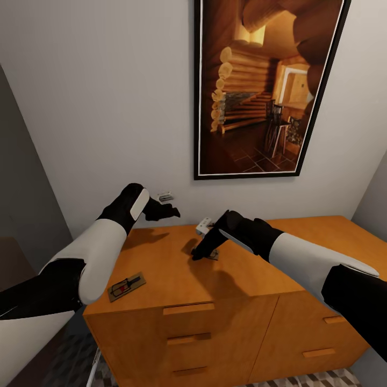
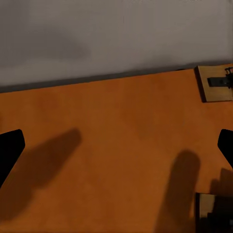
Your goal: Take the four mousetraps from the cabinet in the bathroom and place them on the bathroom floor. Make sure all four end up on the same floor surface, and ensure that at least two of them are either under or directly next to the same bathroom sink.
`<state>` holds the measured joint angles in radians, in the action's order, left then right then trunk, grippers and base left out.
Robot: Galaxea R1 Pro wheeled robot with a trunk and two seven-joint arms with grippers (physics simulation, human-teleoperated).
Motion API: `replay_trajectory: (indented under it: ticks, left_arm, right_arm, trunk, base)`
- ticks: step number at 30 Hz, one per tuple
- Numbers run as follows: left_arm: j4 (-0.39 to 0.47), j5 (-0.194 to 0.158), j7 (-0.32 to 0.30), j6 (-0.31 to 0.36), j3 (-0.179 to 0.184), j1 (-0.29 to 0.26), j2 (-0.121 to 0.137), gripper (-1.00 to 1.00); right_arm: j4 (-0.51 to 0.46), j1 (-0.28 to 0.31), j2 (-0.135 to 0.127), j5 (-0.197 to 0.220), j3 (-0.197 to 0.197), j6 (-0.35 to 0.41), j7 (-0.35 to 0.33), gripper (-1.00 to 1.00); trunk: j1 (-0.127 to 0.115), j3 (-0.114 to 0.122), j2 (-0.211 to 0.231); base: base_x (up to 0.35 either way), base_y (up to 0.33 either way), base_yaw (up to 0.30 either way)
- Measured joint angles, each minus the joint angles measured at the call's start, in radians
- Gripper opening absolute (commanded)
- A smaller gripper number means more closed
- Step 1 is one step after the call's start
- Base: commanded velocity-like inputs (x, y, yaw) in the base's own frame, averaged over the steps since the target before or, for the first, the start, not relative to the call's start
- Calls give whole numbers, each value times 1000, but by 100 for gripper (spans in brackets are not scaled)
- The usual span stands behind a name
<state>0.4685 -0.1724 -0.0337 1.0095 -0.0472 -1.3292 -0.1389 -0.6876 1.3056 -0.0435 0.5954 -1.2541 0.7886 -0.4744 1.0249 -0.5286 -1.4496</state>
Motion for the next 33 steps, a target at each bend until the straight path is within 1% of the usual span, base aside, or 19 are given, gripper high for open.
replay_trajectory:
  ticks: [9, 16, 21, 22, 27, 30, 33]
  left_arm:
    - [1, 0, 0, 1, 0, 0, 0, 100]
    - [2, 0, 0, 2, 0, 0, 0, 100]
    - [2, 0, 0, 2, 0, 0, 0, 100]
    - [2, 0, 0, 2, 0, 0, 0, 100]
    - [2, 0, 0, 1, 0, 0, 0, 100]
    - [2, 0, 0, 1, 0, 0, 0, 100]
    - [2, 0, 0, 1, 0, 0, 0, 100]
  right_arm:
    - [2, -1, 0, 2, 3, 0, -1, 100]
    - [27, -9, 1, 20, 32, 6, -4, 100]
    - [39, -7, 2, 20, 38, 6, -4, 100]
    - [40, -7, 2, 19, 38, 6, -3, -100]
    - [43, -9, 1, 15, 45, 4, -5, -100]
    - [43, 11, 1, 0, 2, -1, -7, -100]
    - [44, 12, 1, -3, 2, -3, -5, -100]
  trunk:
    - [0, 0, 0]
    - [0, 0, 0]
    - [0, 0, 0]
    - [0, 0, 0]
    - [0, 0, 0]
    - [0, 0, 0]
    - [0, 0, 0]
  base:
    - [0, 0, 0]
    - [0, 0, 0]
    - [0, 0, 0]
    - [0, 0, 0]
    - [0, 0, 0]
    - [0, 0, 0]
    - [0, 0, 0]
